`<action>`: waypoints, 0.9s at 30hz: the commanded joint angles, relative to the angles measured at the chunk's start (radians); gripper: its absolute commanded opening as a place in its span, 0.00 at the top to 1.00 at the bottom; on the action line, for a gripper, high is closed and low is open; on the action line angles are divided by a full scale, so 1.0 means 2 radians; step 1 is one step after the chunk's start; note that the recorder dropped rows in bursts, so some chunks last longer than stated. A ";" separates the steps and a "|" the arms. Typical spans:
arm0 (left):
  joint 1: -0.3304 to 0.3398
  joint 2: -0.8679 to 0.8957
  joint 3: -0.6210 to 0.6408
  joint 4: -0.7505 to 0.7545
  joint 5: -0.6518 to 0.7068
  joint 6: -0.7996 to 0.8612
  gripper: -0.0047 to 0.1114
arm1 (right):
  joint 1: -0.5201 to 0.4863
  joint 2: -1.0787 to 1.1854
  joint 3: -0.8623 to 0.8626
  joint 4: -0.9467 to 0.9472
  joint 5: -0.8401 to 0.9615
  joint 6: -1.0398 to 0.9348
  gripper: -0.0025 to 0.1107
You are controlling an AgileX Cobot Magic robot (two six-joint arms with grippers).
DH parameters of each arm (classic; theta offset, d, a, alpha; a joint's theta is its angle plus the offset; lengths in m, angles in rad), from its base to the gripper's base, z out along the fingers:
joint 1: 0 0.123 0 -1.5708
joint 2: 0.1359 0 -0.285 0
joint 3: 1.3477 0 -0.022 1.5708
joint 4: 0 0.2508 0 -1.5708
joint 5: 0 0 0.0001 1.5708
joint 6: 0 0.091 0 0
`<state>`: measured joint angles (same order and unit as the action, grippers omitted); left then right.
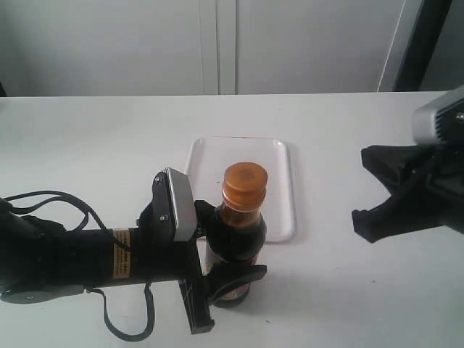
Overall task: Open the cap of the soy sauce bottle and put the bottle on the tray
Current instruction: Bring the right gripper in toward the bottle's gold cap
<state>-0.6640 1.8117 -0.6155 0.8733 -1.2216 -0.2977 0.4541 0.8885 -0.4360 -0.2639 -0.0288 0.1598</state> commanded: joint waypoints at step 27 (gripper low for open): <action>0.000 -0.002 -0.001 -0.048 0.000 0.003 0.96 | 0.108 0.186 0.135 0.421 -0.483 -0.326 0.98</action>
<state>-0.6640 1.8117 -0.6155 0.8344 -1.2175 -0.2980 0.6448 1.2586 -0.1681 0.4837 -0.9555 -0.3521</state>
